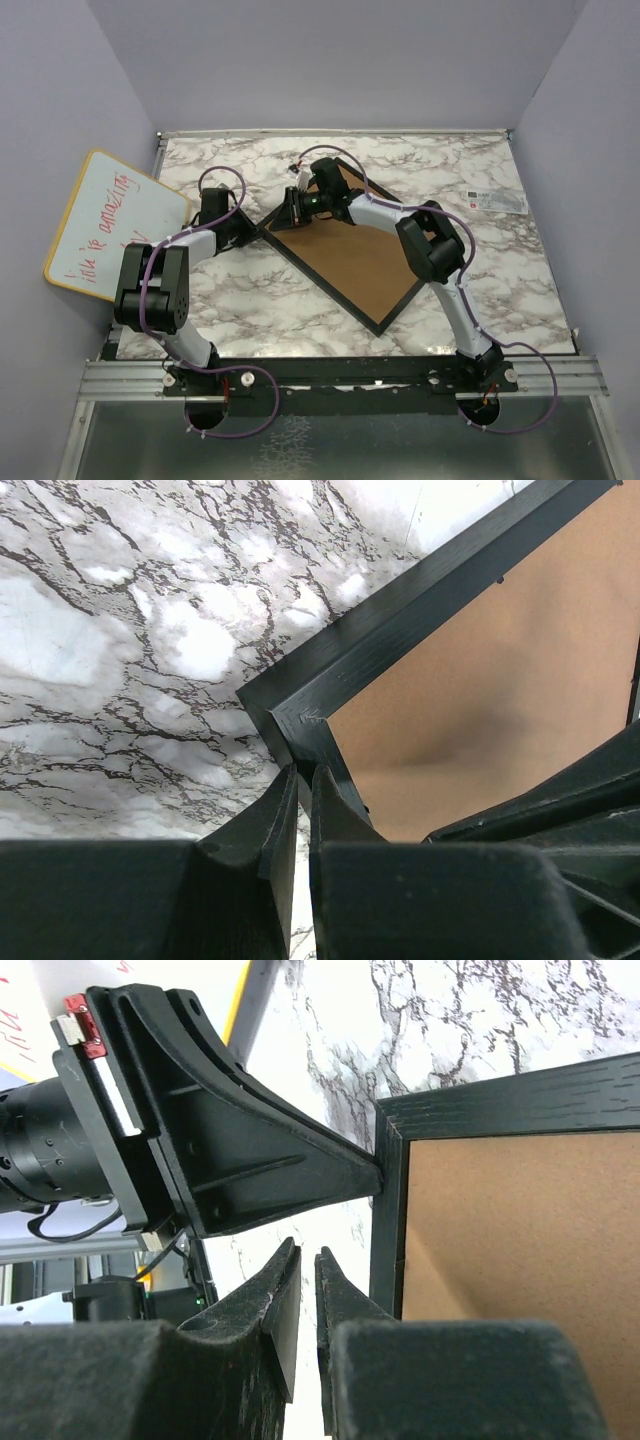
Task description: Put the photo into the frame
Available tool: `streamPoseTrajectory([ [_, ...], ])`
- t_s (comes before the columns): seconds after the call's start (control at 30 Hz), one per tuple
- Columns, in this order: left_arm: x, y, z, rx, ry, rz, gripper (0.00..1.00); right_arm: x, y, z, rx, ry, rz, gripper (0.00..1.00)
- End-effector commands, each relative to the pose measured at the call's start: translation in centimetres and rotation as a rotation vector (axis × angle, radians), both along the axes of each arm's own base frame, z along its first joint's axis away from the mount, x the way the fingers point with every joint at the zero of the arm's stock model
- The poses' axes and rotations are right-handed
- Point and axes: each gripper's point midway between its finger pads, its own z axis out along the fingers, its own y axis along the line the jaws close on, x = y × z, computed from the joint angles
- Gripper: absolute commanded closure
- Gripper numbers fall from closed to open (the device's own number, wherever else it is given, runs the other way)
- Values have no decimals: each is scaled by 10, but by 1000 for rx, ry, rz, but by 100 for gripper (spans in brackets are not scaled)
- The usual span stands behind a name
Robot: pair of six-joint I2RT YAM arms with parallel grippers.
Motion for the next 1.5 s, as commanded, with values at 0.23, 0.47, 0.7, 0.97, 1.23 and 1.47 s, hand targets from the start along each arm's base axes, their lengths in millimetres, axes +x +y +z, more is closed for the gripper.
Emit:
streamPoseTrajectory([
  [0.23,-45,16,-56,97,224,-5,94,-9,0,-26,-47,52,41,87],
  [0.47,-44,15,-56,96,223,-7,94,-11,-1,-39,-78,85,39,88],
  [0.7,-43,16,-56,100,224,-9,95,-9,-3,-49,-117,98,23,90],
  [0.97,-44,17,-55,103,222,-6,95,-2,-13,-66,-186,108,-26,92],
  [1.23,-48,18,-56,109,228,-7,95,16,-27,-84,-286,129,-139,93],
  [1.47,-50,21,-57,116,234,-6,97,23,-44,-99,-347,156,-207,94],
])
